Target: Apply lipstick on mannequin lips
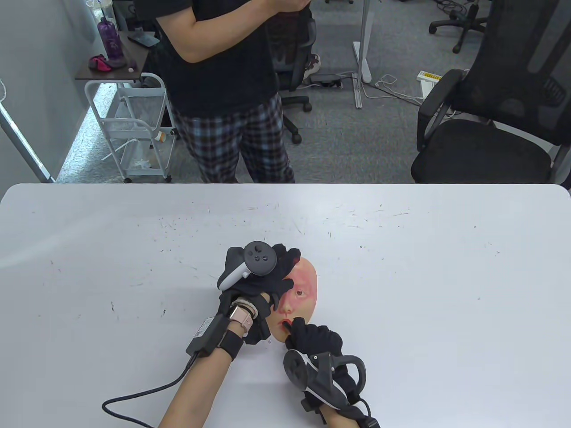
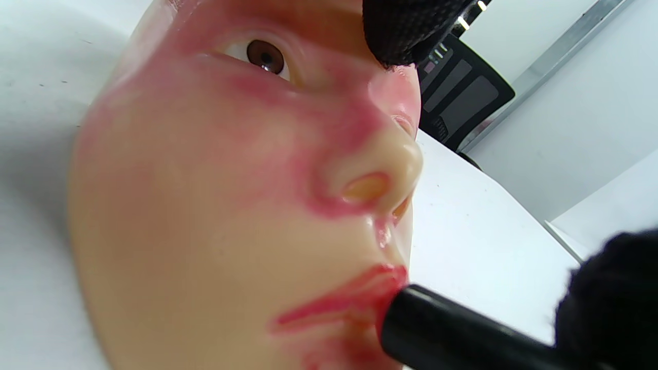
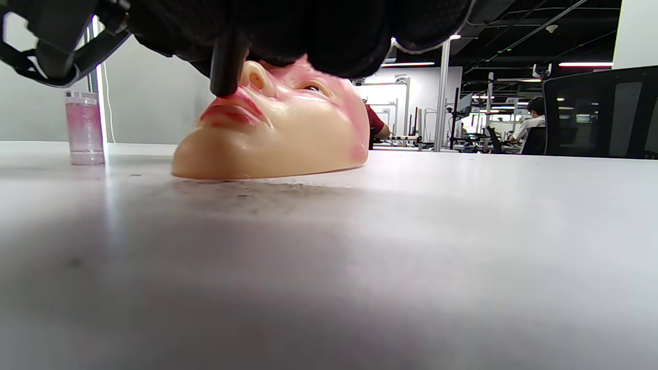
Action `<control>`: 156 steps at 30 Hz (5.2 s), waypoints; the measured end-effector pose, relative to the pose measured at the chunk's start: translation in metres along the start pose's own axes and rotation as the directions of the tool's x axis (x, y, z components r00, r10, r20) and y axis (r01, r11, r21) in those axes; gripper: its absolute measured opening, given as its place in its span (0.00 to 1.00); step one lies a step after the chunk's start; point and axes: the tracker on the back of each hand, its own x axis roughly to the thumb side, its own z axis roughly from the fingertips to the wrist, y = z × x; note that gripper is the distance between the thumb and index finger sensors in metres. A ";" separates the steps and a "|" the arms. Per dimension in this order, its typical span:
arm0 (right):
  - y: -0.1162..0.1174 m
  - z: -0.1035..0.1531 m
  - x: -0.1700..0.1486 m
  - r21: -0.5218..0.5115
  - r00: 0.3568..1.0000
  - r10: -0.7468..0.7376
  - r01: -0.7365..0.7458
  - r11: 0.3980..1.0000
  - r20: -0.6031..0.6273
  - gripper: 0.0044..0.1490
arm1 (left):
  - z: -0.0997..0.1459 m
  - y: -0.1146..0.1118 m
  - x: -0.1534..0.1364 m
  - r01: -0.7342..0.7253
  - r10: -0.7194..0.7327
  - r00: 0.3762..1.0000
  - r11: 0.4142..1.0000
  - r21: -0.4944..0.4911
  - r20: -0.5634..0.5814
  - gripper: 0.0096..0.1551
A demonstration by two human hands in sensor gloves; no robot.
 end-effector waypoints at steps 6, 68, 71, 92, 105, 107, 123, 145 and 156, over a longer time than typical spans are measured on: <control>0.000 0.001 -0.001 0.011 0.999 0.007 -0.006 1.000 -0.038 0.33 | 0.000 0.000 0.000 -0.003 0.003 1.000 1.000 0.001 0.001 0.45; -0.002 0.000 0.003 -0.051 0.996 0.018 -0.022 0.998 -0.086 0.33 | 0.000 -0.001 -0.001 0.002 -0.002 1.000 1.000 0.005 0.001 0.45; -0.001 0.001 0.003 -0.036 0.999 -0.011 0.009 0.999 -0.041 0.33 | 0.000 -0.002 -0.001 0.002 -0.002 1.000 1.000 0.005 0.002 0.45; 0.000 -0.002 -0.008 0.035 0.994 -0.009 0.012 0.999 -0.106 0.33 | 0.000 -0.001 -0.001 0.000 0.000 1.000 1.000 0.006 0.000 0.45; 0.000 -0.002 -0.010 0.040 0.994 -0.039 0.043 0.998 -0.098 0.33 | 0.000 -0.001 -0.001 0.002 -0.002 1.000 1.000 0.004 0.001 0.45; -0.001 0.000 -0.005 0.022 0.998 -0.020 0.021 1.000 -0.064 0.33 | 0.000 -0.001 -0.001 0.002 -0.002 1.000 1.000 0.004 0.002 0.45; -0.004 0.001 0.007 -0.040 1.000 0.003 -0.004 0.999 -0.020 0.33 | 0.000 -0.001 -0.001 0.004 -0.004 1.000 1.000 0.004 0.001 0.45; -0.004 0.002 0.030 -0.056 0.981 0.185 -0.182 0.982 0.051 0.32 | 0.000 -0.002 -0.001 0.006 -0.006 1.000 1.000 0.005 0.003 0.45; -0.005 0.003 0.027 -0.108 0.970 0.239 -0.235 0.966 0.030 0.32 | 0.000 -0.002 -0.001 0.004 -0.004 1.000 1.000 0.006 0.003 0.45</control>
